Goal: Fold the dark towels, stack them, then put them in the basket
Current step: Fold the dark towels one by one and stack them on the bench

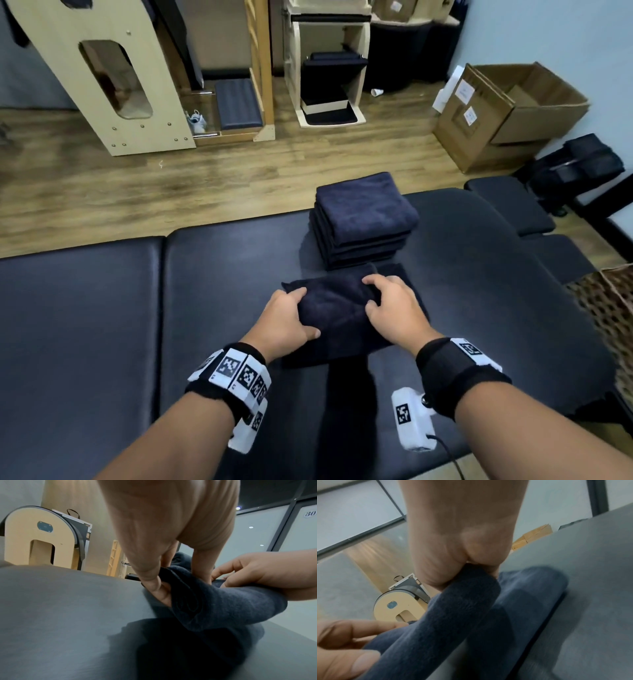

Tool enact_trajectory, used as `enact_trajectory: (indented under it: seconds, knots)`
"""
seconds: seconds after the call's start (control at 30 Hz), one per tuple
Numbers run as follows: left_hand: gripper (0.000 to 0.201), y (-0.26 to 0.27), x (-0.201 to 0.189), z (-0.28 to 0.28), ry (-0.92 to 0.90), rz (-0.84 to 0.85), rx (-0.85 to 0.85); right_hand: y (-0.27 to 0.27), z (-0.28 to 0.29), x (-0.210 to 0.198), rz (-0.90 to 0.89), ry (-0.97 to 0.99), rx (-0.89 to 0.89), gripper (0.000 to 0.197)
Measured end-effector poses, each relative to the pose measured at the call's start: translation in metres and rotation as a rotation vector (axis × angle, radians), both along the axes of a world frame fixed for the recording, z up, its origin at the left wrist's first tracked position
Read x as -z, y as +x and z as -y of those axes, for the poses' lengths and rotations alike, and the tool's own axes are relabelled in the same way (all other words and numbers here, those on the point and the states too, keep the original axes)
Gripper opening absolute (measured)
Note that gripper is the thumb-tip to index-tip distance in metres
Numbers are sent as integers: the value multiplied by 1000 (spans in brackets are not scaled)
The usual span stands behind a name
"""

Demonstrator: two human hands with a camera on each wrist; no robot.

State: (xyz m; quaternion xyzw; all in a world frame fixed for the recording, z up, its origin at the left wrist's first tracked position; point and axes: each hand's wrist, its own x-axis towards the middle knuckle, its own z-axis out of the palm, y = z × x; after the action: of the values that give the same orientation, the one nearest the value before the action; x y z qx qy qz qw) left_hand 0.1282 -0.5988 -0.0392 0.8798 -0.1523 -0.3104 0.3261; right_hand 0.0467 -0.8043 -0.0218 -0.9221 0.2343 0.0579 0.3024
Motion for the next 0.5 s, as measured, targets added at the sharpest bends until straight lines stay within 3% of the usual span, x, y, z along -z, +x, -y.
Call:
enact_trajectory:
  seconds: [0.17,0.3,0.43,0.5]
  knots:
    - [95,-19,-3,69,-28,-61,-2,-10,80,0,87,-51,-14,45]
    - [92,-18,11,91,-44,-111,-40,-13,108,22,23,-152,-87,44]
    - [68,-32,15,92,-10,230,-15,-17,105,31,165,-437,-297,34]
    - [67,-33,14,93,12,374,183,-16,99,32,102,-454,-421,53]
